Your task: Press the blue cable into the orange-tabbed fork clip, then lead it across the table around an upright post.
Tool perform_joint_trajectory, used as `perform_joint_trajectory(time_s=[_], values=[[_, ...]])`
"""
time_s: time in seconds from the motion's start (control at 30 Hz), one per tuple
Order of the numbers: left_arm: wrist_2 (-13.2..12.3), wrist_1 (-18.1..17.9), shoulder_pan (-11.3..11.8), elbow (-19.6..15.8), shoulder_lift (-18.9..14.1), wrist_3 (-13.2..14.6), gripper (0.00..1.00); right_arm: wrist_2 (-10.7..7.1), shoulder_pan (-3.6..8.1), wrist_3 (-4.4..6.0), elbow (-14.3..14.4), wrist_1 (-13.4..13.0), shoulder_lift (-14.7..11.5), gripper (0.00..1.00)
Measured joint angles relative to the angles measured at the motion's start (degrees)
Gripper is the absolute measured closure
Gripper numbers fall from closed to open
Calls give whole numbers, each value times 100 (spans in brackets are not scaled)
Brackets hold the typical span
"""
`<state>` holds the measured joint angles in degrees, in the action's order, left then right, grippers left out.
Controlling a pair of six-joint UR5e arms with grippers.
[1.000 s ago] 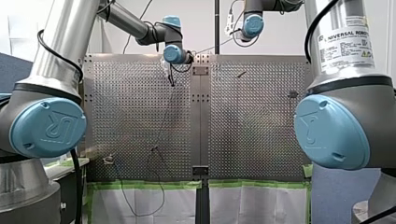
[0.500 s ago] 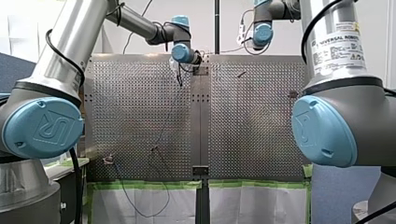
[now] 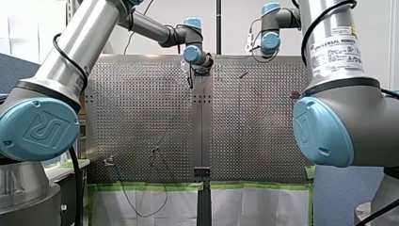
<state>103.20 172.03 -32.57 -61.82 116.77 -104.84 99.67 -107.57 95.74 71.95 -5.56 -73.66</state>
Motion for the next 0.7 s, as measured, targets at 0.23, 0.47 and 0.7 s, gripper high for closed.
perform_joint_trajectory(time_s=[0.23,0.47,0.7], values=[[11,249,-100,389,299,56,99,-90,186,38,0,-7,10,100],[18,550,-225,770,676,72,99,-186,360,44,-1,-13,45,100],[61,594,-279,1166,929,71,99,-400,487,133,1,-41,211,100]])
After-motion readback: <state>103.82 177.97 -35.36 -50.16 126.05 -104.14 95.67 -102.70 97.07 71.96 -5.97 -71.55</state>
